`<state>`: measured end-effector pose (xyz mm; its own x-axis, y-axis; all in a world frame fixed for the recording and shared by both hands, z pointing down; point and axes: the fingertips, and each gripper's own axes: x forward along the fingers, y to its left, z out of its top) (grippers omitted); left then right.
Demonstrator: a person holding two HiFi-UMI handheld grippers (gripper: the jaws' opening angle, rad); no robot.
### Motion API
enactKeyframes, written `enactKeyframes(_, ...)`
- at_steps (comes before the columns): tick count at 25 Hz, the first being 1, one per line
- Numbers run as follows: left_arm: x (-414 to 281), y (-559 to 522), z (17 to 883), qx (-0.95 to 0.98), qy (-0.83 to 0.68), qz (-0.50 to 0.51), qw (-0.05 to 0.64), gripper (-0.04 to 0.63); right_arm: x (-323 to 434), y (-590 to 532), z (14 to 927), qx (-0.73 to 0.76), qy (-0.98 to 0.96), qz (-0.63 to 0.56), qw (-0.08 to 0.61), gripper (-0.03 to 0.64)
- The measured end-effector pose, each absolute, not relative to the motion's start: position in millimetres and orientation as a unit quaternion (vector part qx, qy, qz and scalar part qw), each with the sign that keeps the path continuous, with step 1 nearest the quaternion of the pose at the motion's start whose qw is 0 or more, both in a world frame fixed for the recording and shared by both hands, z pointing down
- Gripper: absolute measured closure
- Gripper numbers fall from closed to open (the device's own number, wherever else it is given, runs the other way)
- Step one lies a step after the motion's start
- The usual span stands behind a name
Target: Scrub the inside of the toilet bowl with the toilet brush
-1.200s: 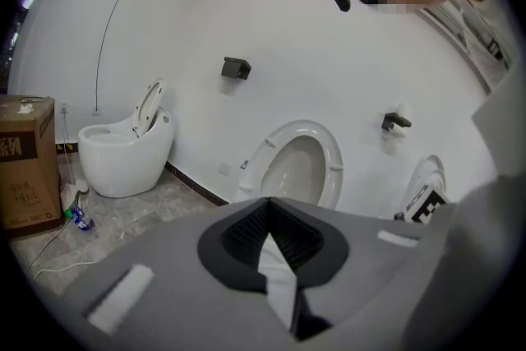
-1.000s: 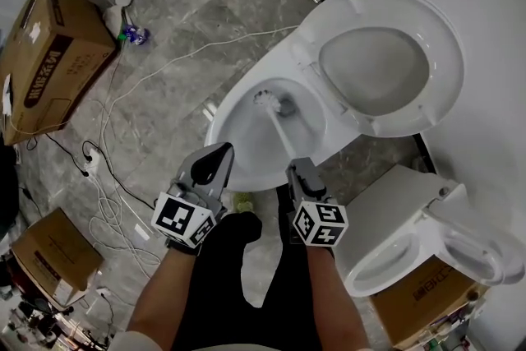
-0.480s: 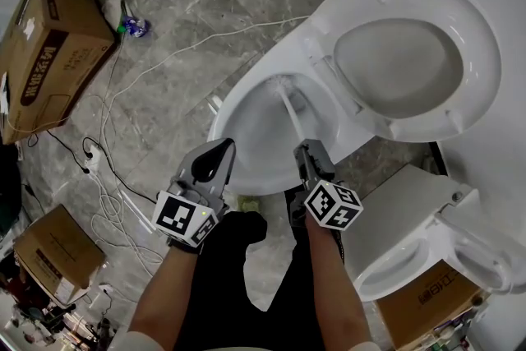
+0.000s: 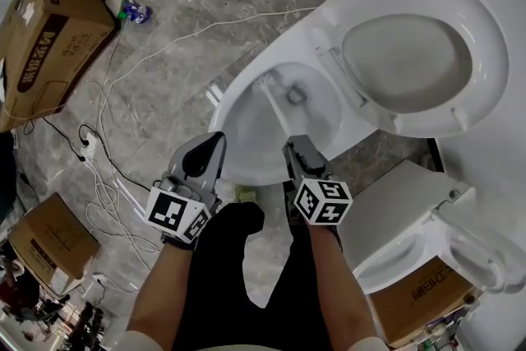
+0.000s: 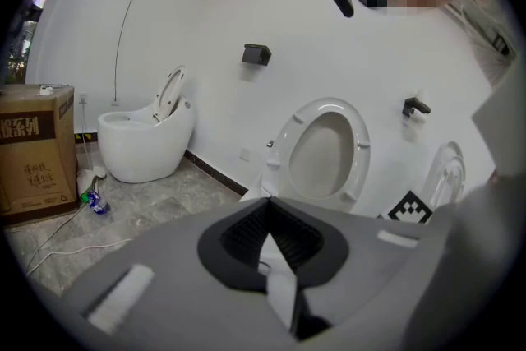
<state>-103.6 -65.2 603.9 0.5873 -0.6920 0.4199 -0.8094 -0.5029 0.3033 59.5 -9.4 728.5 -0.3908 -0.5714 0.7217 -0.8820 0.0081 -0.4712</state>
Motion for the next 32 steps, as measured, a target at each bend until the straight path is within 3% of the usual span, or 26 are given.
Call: enactKeyframes(32, -106.6, -26.8, 607.5, 0.842, -0.453, 0.125, 0.266, 0.589, 26.6, 71.6, 691.0, 0.234, -0.779, 0.427, 0.396, 0.456)
